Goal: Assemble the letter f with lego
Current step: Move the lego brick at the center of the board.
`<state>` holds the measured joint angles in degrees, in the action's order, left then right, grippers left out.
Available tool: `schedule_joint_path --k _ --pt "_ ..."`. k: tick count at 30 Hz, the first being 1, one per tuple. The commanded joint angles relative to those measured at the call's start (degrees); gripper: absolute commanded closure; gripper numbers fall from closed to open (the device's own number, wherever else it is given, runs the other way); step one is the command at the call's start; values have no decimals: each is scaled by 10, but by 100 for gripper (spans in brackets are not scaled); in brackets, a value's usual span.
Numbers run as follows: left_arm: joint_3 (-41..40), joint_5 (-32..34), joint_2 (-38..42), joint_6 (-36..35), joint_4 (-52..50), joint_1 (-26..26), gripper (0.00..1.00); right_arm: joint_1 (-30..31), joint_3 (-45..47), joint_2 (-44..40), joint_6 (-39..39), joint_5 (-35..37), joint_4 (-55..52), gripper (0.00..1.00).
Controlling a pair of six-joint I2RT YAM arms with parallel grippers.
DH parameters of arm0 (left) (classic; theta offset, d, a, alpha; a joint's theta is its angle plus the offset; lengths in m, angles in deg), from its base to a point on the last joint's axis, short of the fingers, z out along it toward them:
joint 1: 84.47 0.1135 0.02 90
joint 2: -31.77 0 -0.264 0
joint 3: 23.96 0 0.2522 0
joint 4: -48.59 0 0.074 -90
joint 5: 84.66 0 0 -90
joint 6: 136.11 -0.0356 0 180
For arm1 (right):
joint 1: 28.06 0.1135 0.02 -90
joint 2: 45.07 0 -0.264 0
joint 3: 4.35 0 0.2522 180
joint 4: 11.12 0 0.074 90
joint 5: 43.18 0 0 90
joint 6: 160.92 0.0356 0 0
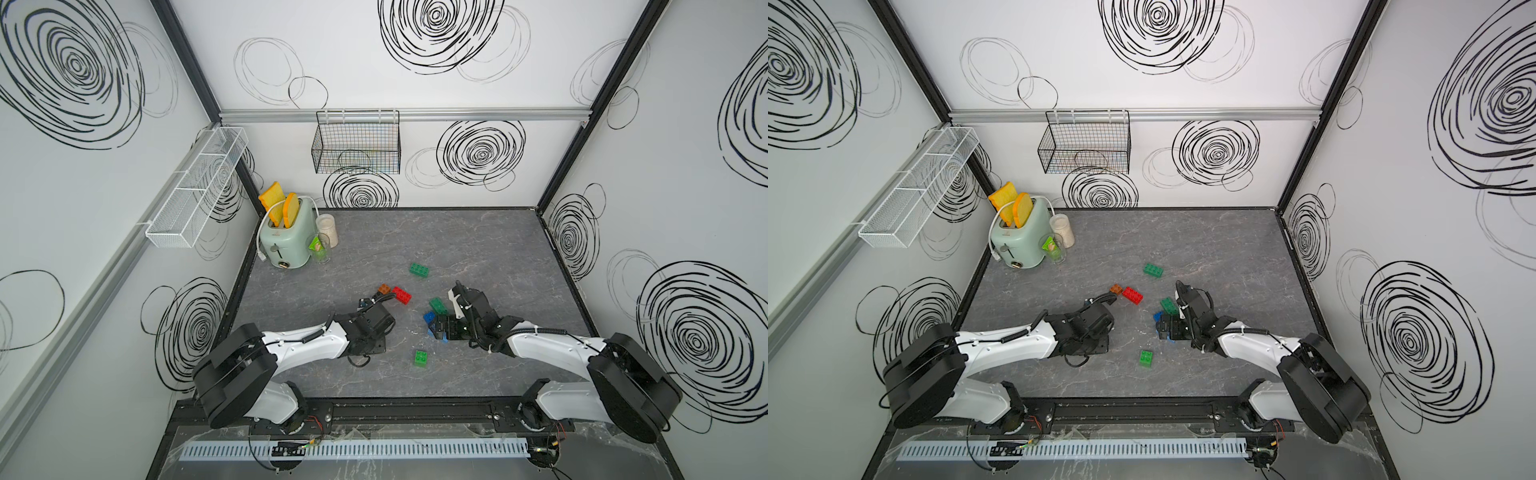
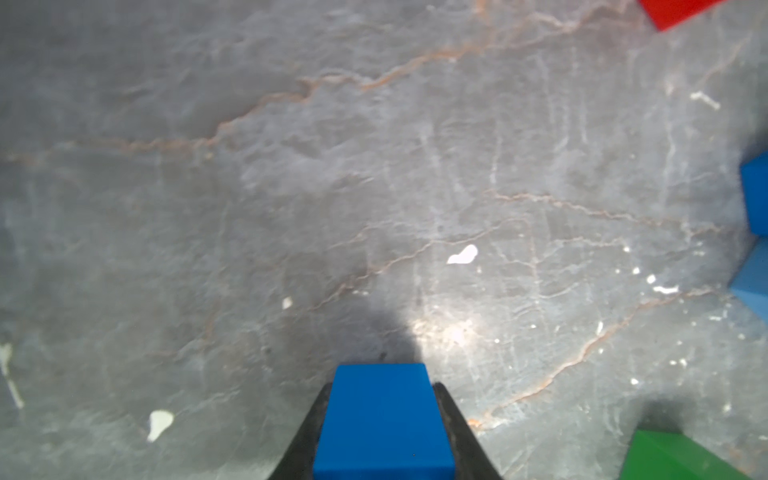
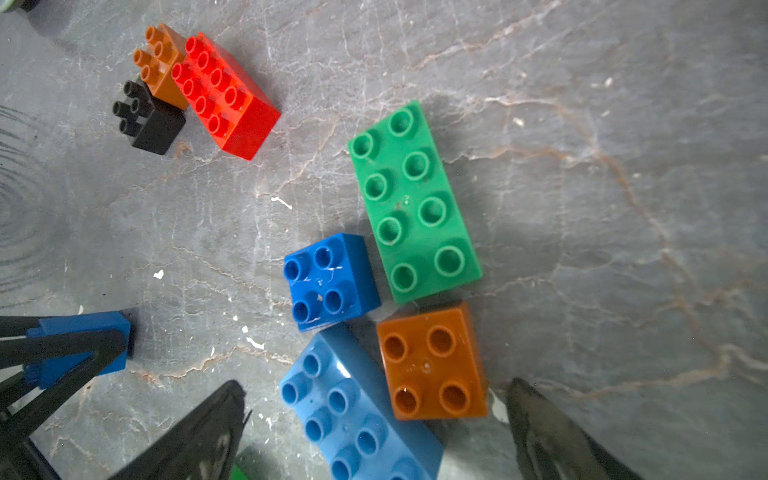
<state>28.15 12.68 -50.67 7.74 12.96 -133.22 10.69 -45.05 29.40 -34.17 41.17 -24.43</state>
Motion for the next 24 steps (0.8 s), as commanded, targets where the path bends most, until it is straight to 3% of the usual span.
schedule_joint_path --k 1,13,24 --pt "40 20 -26 -2 -8 -3 69 -13 11 -13 3 -1 -12 1" --pt "198 31 -173 -10 -22 -9 65 -31 15 -17 -2 -4 -26 1" --pt "226 20 -210 -7 -21 -15 51 -30 22 -28 -3 -3 -34 1"
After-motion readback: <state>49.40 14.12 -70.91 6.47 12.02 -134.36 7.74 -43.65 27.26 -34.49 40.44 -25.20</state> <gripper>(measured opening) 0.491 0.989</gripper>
